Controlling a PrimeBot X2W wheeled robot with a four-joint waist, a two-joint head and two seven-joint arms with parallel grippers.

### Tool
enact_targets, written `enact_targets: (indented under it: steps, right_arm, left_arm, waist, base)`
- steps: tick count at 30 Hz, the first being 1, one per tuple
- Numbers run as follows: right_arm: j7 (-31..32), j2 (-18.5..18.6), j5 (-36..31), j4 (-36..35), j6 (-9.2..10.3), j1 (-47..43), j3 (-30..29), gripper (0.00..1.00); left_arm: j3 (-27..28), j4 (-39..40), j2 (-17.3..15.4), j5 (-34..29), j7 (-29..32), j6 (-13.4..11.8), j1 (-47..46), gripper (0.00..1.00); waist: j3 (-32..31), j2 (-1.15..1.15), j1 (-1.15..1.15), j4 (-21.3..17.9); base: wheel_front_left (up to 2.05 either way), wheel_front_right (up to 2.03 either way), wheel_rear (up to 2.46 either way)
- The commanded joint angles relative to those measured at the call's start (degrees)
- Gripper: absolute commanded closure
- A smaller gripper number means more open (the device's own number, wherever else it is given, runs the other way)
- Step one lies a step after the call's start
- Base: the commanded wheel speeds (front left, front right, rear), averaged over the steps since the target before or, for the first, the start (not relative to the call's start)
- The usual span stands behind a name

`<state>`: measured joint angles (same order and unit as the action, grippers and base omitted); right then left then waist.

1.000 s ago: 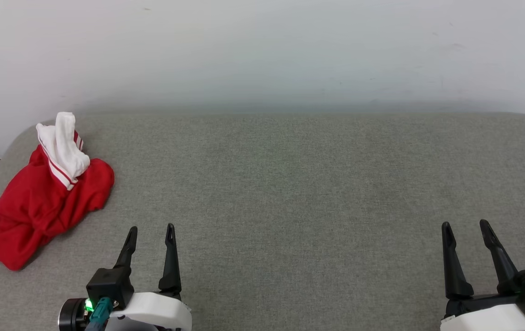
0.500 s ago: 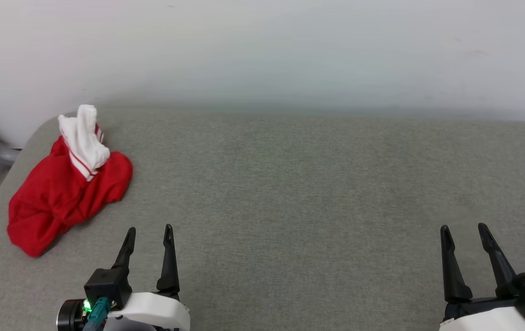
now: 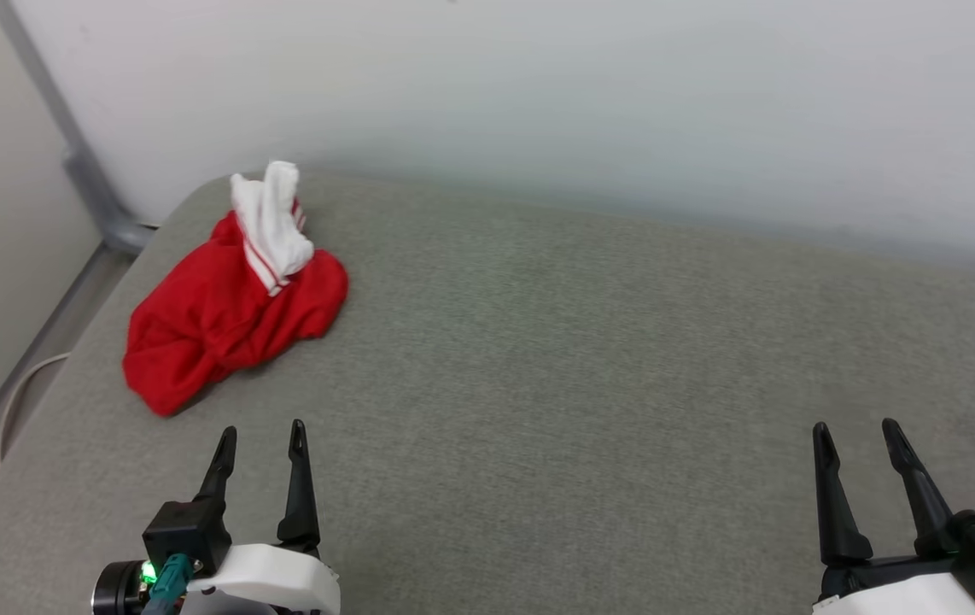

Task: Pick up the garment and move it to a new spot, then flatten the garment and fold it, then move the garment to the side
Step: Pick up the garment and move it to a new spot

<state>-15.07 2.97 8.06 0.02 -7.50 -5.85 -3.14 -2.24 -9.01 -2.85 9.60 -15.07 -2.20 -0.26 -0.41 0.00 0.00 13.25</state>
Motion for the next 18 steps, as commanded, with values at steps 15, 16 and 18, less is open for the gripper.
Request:
enact_targets:
  steps: [15, 16, 18]
  right_arm:
    - [-0.15, -0.17, -0.02, -0.13, 0.03, -0.30, 1.33, 0.00]
    - [-0.15, -0.17, -0.03, -0.09, 0.03, -0.16, 1.44, 0.00]
    - [-0.15, -0.17, -0.08, -0.13, 0.03, 0.02, 1.51, 0.00]
  left_arm:
    - [2.47, -0.33, -0.05, 0.67, -0.16, 0.36, 1.00, 0.00]
    - [2.61, -0.32, -0.05, 0.57, -0.16, 0.40, 1.02, 0.00]
    - [2.76, -0.31, -0.04, 0.63, -0.16, 0.44, 1.05, 0.00]
  waist:
    - [0.21, 0.00, 0.00, 12.75]
    - [0.24, 0.00, 0.00, 13.11]
    - [0.29, 0.00, 0.00, 13.68]
  base:
    - [0.00, 0.00, 0.00]
    - [0.00, 0.00, 0.00]
    - [0.00, 0.00, 0.00]
